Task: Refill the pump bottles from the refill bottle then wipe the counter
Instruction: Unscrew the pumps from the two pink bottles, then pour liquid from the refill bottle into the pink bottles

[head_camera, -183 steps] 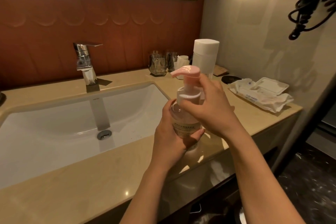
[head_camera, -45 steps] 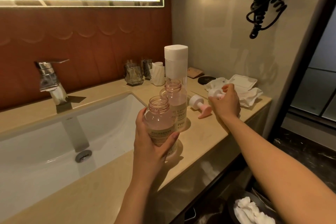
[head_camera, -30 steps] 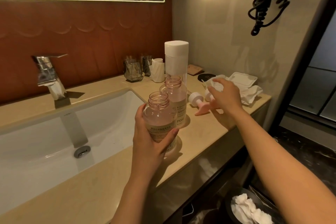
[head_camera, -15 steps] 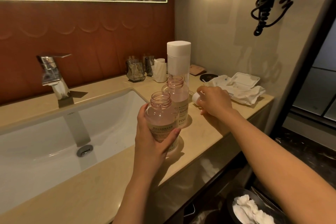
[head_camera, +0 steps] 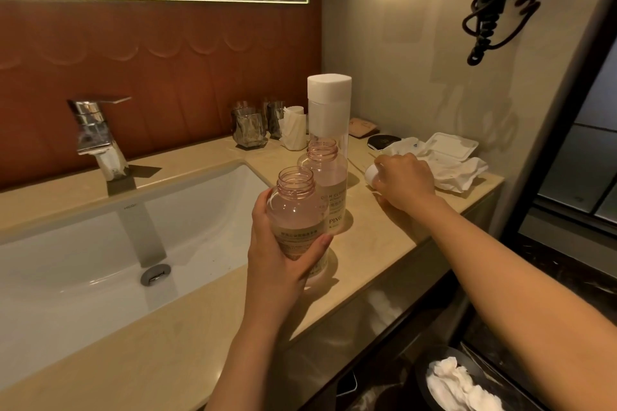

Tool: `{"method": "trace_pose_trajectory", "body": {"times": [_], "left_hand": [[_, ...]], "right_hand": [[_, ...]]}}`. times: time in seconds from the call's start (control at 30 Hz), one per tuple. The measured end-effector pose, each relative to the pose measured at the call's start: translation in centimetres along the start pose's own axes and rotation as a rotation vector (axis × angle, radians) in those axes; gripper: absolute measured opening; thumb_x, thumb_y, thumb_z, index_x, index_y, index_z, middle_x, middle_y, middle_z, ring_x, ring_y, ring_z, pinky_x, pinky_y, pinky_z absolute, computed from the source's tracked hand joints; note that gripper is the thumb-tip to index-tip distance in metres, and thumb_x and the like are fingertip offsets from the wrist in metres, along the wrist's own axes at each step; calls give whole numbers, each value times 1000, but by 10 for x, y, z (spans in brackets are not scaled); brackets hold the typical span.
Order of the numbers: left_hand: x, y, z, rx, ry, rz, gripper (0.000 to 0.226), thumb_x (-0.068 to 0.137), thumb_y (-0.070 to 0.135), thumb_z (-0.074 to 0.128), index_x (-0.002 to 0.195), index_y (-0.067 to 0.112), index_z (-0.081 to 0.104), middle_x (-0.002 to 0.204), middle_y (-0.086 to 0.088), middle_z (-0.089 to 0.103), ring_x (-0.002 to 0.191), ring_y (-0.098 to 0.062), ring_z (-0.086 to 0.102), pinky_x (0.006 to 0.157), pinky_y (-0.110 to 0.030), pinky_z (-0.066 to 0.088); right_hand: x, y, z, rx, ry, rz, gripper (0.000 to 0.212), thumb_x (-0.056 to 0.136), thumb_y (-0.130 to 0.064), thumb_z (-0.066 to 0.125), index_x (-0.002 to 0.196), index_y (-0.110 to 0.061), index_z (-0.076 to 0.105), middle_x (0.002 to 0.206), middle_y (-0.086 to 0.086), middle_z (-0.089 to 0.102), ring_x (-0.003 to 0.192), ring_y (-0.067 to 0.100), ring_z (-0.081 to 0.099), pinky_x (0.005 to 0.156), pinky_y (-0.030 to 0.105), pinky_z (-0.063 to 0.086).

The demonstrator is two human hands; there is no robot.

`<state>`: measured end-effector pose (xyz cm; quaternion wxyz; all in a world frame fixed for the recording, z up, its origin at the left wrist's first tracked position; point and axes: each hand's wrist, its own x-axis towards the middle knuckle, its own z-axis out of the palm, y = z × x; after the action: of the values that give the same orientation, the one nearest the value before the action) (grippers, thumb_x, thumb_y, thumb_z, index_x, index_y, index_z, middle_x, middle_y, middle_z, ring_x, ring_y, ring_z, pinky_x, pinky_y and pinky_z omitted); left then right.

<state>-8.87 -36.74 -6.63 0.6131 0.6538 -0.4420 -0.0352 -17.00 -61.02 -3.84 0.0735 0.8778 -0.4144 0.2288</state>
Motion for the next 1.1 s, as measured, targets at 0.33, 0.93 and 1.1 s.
{"method": "trace_pose_trajectory", "body": {"times": [0.33,0.93,1.1], "left_hand": [[1,0,0,-21,8,11,86,55,64,66,127,51,21,127,29,40,112,21,40,86,4,35],[0,1,-1,20,17,-15,88,54,61,69,127,51,21,134,21,40,121,4,43,90,2,35],[0,3,-1,32,17,-30,90,52,63,69,126,52,20,133,23,38,121,5,40,87,5,32]], "right_hand": [[14,-25,-40,848,97,143,55,87,-37,62,135,-18,43,130,2,54,116,19,51,90,28,41],[59,-63,-20,1168,-298,108,83,70,-15,80,137,-15,30,133,7,47,120,23,47,99,39,40],[56,-64,-13,1173,-229,131,73,75,-15,76,136,-17,35,132,5,49,117,20,48,93,34,40]]}}
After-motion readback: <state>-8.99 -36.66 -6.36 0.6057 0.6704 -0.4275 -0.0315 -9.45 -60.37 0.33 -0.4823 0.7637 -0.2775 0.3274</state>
